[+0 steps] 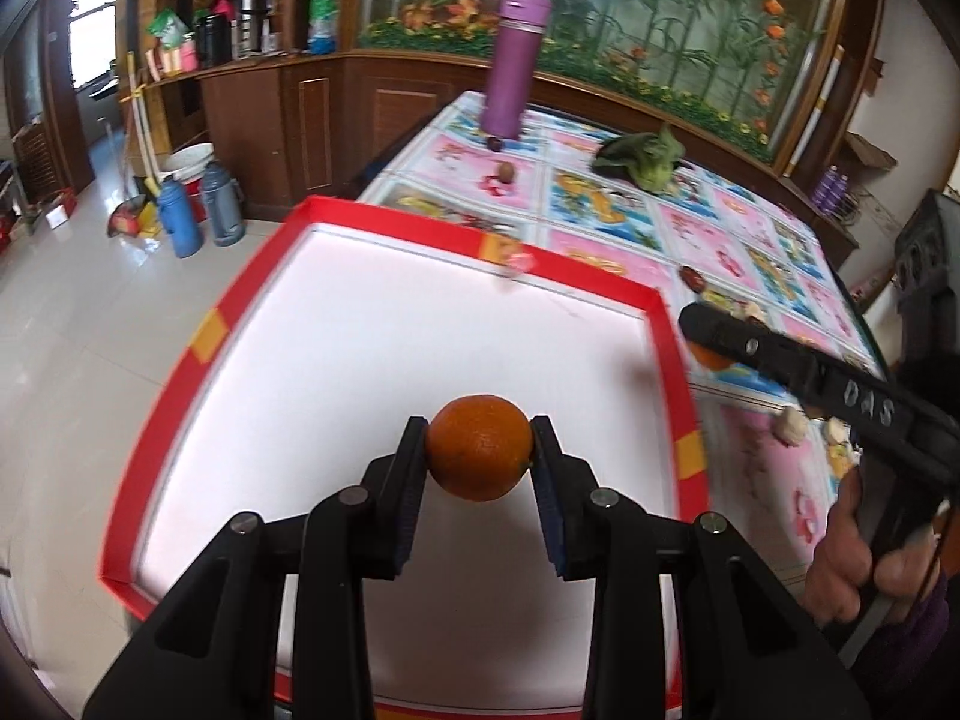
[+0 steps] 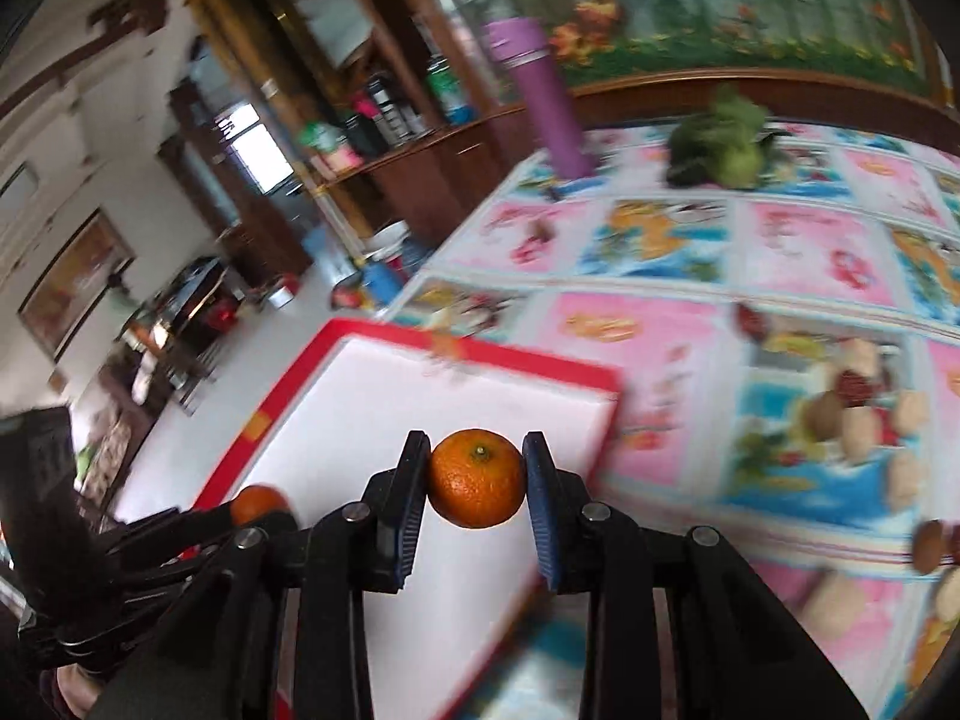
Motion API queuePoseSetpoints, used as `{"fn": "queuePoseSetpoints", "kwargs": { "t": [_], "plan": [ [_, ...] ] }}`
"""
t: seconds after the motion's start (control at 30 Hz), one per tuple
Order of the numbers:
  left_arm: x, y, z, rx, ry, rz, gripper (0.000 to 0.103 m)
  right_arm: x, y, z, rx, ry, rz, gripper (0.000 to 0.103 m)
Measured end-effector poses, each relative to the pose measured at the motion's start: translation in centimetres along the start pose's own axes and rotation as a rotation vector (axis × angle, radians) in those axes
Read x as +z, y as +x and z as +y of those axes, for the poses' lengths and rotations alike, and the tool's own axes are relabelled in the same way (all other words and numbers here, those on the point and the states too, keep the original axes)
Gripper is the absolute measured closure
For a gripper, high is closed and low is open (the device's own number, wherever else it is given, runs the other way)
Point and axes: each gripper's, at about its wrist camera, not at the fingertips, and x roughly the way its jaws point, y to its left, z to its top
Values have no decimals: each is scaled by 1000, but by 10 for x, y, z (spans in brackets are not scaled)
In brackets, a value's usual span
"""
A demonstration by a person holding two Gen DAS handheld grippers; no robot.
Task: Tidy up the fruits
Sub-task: 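Carry both oranges into the white tray and open both tools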
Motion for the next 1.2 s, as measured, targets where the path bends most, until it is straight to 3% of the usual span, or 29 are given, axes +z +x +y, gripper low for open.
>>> {"fn": "queuePoseSetpoints", "kwargs": {
  "t": [0.23,0.47,0.77,0.83,0.97,1.2],
  "plan": [
    [-6,7,18,53,-14,25,67,-18,42,34,56,-29,115,73],
    [-9,16,28,77,-22,50,67,-22,46,36,76,-51,124,73],
    [-12,20,34,131,-34,71,67,-27,50,38,37,-69,137,71],
    [-11,18,35,130,-49,72,60,-27,48,38,54,-69,151,68],
    [-9,5,30,161,-34,26,37,-22,34,29,89,-21,100,45],
    [2,-17,12,161,10,-31,33,-13,-22,-15,87,86,-65,44]
  ]
}}
